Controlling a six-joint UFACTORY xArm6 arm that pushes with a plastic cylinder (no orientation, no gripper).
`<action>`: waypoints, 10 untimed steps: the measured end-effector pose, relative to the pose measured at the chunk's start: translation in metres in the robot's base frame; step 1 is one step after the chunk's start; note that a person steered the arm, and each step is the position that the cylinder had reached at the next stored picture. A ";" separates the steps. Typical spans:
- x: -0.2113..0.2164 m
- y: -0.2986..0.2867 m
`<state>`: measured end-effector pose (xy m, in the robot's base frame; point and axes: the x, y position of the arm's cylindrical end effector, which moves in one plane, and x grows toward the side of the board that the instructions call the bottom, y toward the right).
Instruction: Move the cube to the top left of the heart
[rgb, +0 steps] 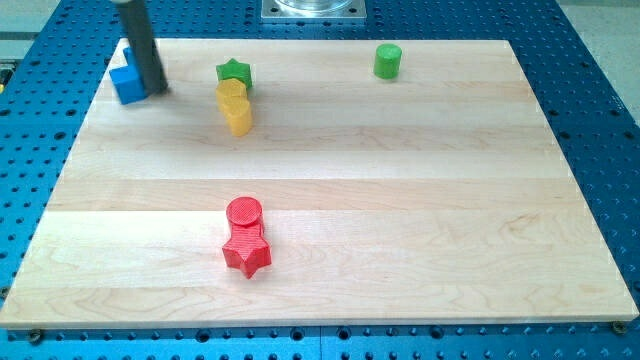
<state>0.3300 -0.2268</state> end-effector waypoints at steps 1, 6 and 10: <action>0.033 -0.055; -0.019 0.021; -0.022 0.018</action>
<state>0.3084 -0.2088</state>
